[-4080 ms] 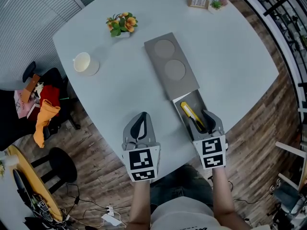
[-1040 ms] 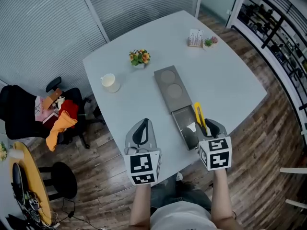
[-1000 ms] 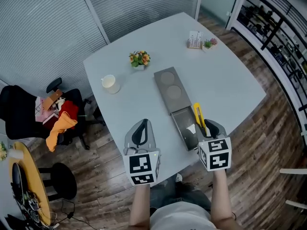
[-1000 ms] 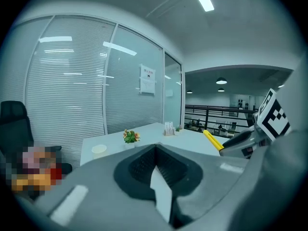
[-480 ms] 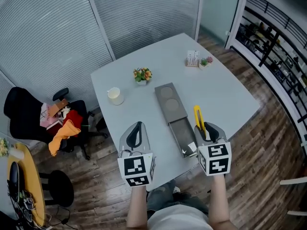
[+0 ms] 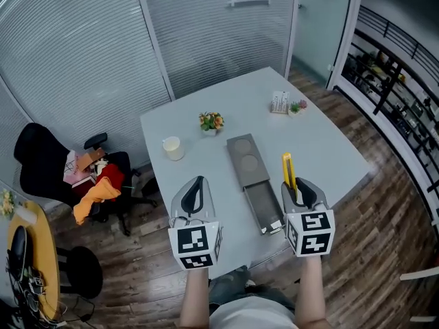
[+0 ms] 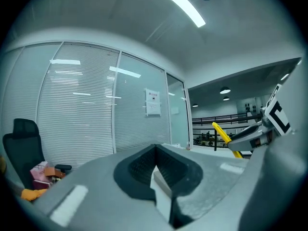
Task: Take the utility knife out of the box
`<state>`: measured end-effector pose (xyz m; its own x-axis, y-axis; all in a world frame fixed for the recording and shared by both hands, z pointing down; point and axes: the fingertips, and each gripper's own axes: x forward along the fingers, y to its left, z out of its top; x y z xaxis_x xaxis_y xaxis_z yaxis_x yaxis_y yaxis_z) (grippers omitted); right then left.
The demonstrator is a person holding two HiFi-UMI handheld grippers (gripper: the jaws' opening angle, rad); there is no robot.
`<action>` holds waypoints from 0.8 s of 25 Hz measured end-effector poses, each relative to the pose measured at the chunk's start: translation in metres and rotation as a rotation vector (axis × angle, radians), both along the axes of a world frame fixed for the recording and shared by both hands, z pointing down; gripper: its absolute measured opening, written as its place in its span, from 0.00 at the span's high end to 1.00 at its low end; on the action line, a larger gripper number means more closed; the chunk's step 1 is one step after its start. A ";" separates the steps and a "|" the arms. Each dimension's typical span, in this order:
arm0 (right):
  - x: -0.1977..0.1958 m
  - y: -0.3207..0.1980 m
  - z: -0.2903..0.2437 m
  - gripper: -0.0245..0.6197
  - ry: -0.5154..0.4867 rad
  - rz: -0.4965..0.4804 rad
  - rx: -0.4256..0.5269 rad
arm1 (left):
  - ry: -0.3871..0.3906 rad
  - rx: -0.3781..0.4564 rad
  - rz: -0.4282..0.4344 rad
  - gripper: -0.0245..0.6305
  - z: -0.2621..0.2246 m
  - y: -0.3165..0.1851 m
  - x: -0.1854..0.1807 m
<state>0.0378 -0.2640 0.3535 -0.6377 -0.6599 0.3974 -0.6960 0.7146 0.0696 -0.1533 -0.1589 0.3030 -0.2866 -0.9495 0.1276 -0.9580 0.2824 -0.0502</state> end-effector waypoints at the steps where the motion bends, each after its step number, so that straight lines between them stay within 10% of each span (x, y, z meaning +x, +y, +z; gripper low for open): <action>1: 0.000 0.000 -0.003 0.72 -0.007 0.001 0.008 | -0.004 0.007 -0.002 0.96 -0.003 0.001 0.000; 20: 0.002 -0.004 -0.034 0.72 -0.065 0.010 0.079 | -0.031 0.070 -0.021 0.96 -0.034 0.007 0.003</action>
